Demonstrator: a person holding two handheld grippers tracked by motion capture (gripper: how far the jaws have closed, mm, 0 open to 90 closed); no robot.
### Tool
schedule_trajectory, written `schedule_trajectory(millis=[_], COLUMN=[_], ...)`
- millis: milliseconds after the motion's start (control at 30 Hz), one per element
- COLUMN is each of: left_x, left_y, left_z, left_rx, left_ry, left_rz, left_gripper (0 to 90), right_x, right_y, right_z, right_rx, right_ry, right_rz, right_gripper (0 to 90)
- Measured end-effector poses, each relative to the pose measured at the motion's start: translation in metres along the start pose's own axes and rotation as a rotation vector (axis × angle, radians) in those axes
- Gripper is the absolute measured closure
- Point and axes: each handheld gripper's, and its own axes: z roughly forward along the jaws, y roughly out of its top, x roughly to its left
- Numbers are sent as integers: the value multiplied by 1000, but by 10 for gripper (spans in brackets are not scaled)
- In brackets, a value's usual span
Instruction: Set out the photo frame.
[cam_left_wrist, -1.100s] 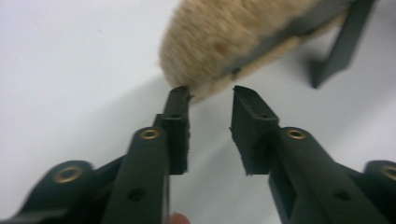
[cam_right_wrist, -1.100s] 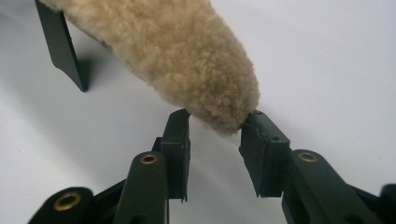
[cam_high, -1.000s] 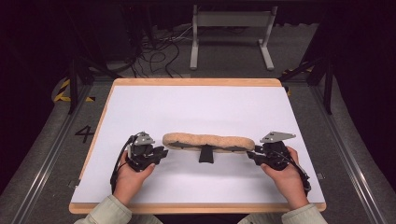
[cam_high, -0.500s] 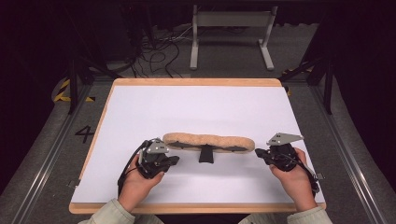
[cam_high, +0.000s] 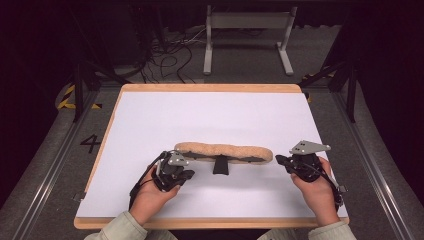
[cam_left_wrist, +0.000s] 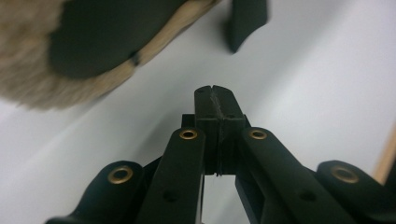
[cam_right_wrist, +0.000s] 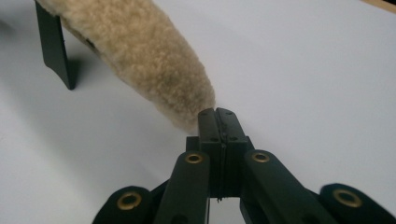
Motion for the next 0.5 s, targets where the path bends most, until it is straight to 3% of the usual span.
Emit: schedule_trajectory(millis=[133,300,400,500], left_x=[7,9,20,26], left_y=[-3,-5,-6,-8], left_z=[1,2,0,-1], left_rx=[7,5,-29,-45], left_ry=[10,38,74,75], left_rz=[-31,-28,-64,-90], left_gripper=[899,899,900,899], right_x=[-3,-3,-3,-2], right_y=[3,5,5,4], right_z=[11,23,24,21], right_rx=[-7,-1,3,6], right_ry=[-14,-13,-7,1], right_rz=[-15,-22,-40,-56], right_gripper=[900,900,900,900])
